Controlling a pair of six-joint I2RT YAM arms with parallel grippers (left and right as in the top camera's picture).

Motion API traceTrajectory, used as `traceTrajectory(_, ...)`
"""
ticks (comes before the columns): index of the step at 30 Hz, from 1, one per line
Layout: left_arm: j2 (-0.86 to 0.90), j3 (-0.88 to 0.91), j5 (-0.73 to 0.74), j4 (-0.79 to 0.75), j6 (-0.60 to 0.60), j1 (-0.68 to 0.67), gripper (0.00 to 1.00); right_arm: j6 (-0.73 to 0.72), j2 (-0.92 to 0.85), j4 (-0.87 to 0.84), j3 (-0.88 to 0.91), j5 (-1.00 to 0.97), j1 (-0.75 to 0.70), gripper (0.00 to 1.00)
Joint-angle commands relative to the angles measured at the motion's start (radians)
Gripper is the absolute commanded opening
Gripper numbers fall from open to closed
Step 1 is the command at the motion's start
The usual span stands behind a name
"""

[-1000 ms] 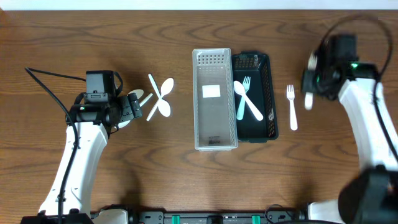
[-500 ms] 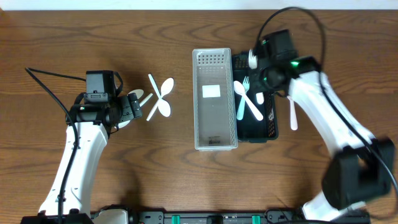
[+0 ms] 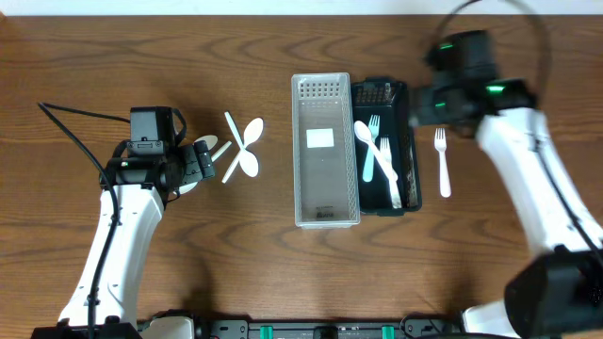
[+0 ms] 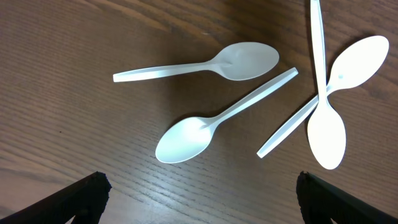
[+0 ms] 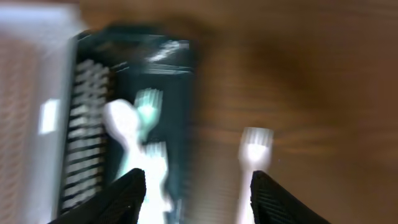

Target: Pack container

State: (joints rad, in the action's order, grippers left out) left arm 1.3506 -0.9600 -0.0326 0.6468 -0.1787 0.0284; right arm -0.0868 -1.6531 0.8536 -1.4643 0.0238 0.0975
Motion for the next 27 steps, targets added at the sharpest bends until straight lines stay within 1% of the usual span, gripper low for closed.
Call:
traceTrajectory(1,0.004,-0.019,-0.005,0.000,0.013,0.004,0.98,0.006,-0.006,0.034,-0.006,-0.043,-0.126,0.56)
traceTrajectory(5,0.004,-0.019,-0.005,0.000,0.013,0.004,0.98,0.006,-0.072,0.057,0.018,0.013,-0.196,0.53)
traceTrajectory(7,0.004,-0.019,-0.005,0.000,0.013,0.004,0.98,0.006,-0.119,0.055,0.027,0.042,-0.195,0.53)
traceTrajectory(16,0.004,-0.019,-0.005,0.000,0.013,0.004,0.98,0.006,-0.317,0.048,0.029,0.049,-0.183,0.53)
traceTrajectory(23,0.004,-0.019,-0.005,0.000,0.013,0.004,0.98,0.036,-0.362,0.033,0.066,0.063,-0.166,0.53)
traceTrajectory(27,0.004,-0.019,-0.005,0.000,0.013,0.004,0.98,0.035,-0.362,0.010,0.086,0.055,-0.158,0.47)
